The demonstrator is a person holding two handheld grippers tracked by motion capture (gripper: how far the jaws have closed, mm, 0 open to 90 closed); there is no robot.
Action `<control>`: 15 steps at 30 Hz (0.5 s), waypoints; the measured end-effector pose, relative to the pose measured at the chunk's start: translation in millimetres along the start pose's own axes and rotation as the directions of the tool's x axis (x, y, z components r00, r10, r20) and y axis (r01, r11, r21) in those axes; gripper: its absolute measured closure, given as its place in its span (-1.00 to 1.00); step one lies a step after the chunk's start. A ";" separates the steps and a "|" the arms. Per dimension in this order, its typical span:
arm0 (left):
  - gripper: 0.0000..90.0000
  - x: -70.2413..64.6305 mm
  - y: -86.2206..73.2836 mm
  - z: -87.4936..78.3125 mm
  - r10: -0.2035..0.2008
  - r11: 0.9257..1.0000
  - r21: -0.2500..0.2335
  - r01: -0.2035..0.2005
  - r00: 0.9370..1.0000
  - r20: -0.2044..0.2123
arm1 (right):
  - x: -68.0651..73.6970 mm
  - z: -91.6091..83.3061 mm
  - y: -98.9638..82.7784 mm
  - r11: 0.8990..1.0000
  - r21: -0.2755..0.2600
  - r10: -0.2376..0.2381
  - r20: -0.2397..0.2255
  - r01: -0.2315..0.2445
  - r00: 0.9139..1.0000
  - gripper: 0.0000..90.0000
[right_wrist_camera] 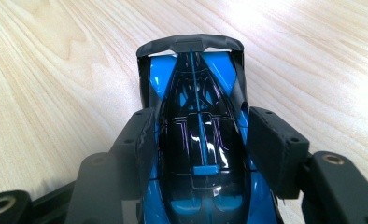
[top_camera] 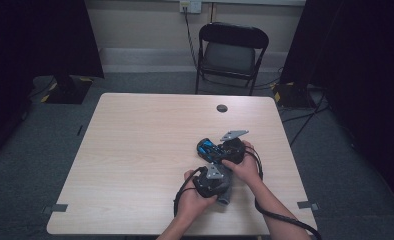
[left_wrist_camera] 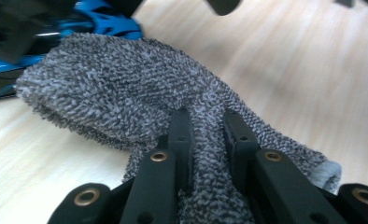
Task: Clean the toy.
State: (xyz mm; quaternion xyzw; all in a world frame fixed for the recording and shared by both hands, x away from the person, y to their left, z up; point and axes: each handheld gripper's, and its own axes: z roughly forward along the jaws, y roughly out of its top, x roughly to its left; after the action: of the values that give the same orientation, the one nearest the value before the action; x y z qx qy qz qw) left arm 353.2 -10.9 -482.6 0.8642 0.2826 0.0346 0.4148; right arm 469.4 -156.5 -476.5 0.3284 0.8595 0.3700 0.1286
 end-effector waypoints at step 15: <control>0.68 -1.1 -0.2 -30.5 0.036 0.998 -0.051 -0.034 0.999 0.034 | -0.3 -0.3 -1.1 1.000 -0.008 0.001 -0.001 -0.001 1.000 -0.05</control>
State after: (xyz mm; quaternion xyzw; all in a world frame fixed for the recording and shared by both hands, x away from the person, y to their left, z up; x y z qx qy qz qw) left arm 343.2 9.8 -462.6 0.8588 0.2592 0.0338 0.4406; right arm 469.0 -157.5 -477.2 0.3282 0.8580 0.3734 0.1294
